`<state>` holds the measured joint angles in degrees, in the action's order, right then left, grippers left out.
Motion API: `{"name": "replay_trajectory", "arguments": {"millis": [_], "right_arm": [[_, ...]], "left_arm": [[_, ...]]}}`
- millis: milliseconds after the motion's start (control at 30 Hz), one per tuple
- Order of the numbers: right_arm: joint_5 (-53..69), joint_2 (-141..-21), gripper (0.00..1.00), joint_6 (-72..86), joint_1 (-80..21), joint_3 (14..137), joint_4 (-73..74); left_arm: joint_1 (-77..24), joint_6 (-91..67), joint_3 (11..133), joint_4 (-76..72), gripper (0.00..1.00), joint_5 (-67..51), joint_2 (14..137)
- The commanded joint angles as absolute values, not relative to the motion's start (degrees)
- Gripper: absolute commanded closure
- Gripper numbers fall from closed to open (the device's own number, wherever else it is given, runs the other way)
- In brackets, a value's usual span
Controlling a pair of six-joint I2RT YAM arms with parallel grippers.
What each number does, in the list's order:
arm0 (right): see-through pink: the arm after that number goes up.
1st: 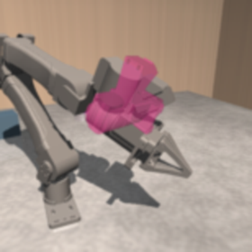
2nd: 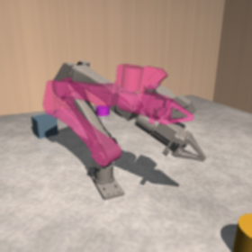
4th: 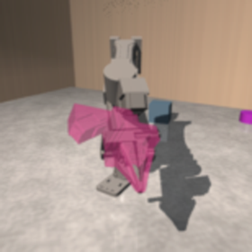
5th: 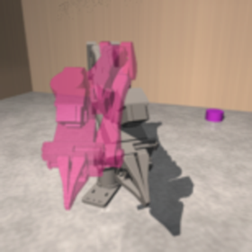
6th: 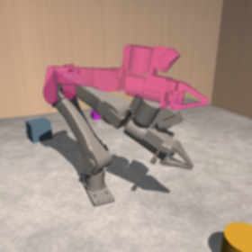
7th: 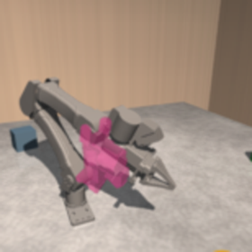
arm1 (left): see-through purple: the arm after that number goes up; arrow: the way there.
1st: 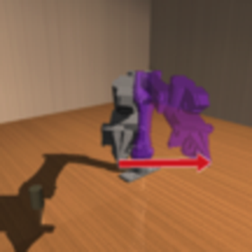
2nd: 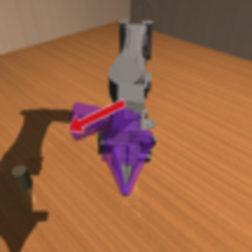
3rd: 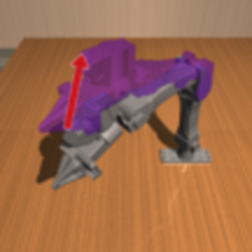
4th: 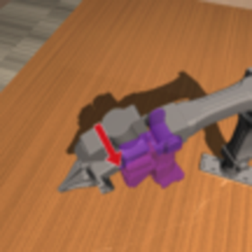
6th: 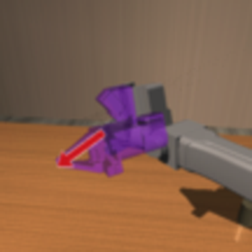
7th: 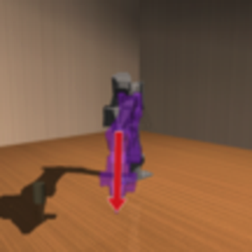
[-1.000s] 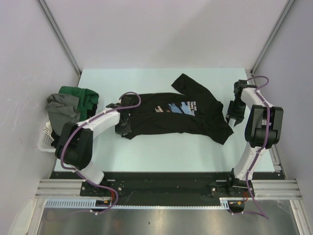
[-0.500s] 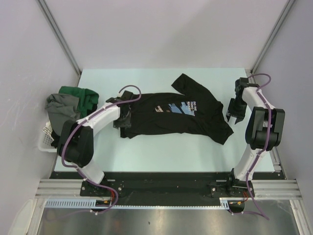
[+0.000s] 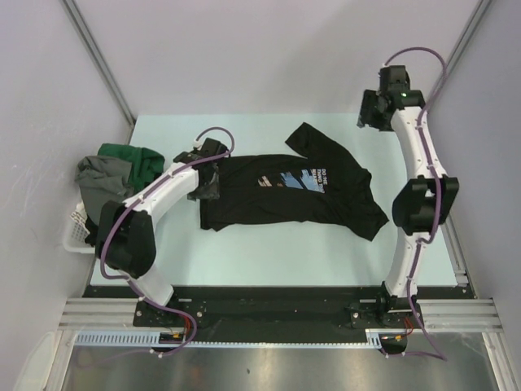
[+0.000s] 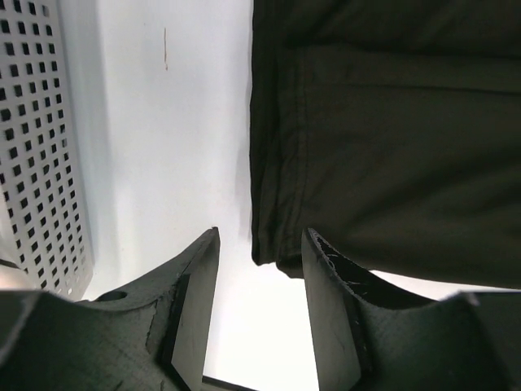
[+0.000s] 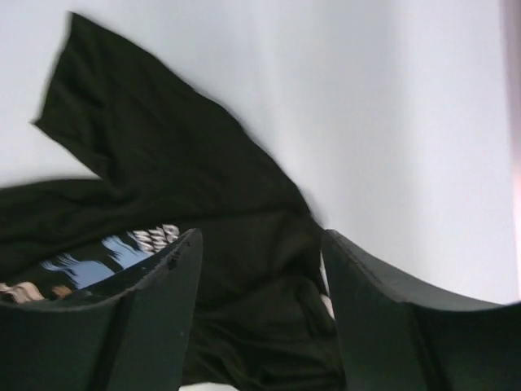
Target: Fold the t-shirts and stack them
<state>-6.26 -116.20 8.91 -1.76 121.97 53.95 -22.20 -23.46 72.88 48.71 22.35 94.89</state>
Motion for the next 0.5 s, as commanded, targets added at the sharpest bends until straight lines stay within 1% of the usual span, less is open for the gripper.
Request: {"name": "replay_trajectory", "arguments": {"millis": [0,67,133,267,467], "right_arm": [[-1.2,-126.3,0.29,6.9,-3.6,133.5,52.0],[1.7,-130.3,0.23,7.0,-4.2,137.4,50.7],[3.2,-132.0,0.18,6.5,-5.3,138.1,47.5],[6.7,-136.0,0.0,5.4,-6.8,137.9,39.1],[11.2,-140.8,0.0,5.7,-8.3,140.6,31.9]], "left_arm": [[-21.8,-22.8,78.2,49.2,0.5,23.2,96.1],[-21.9,-22.7,79.4,49.6,0.5,22.9,96.3],[-21.9,-22.7,80.0,50.2,0.5,22.5,96.0],[-22.1,-22.4,79.3,50.0,0.5,21.4,93.8],[-22.1,-22.2,76.3,49.3,0.5,21.3,91.1]]}}
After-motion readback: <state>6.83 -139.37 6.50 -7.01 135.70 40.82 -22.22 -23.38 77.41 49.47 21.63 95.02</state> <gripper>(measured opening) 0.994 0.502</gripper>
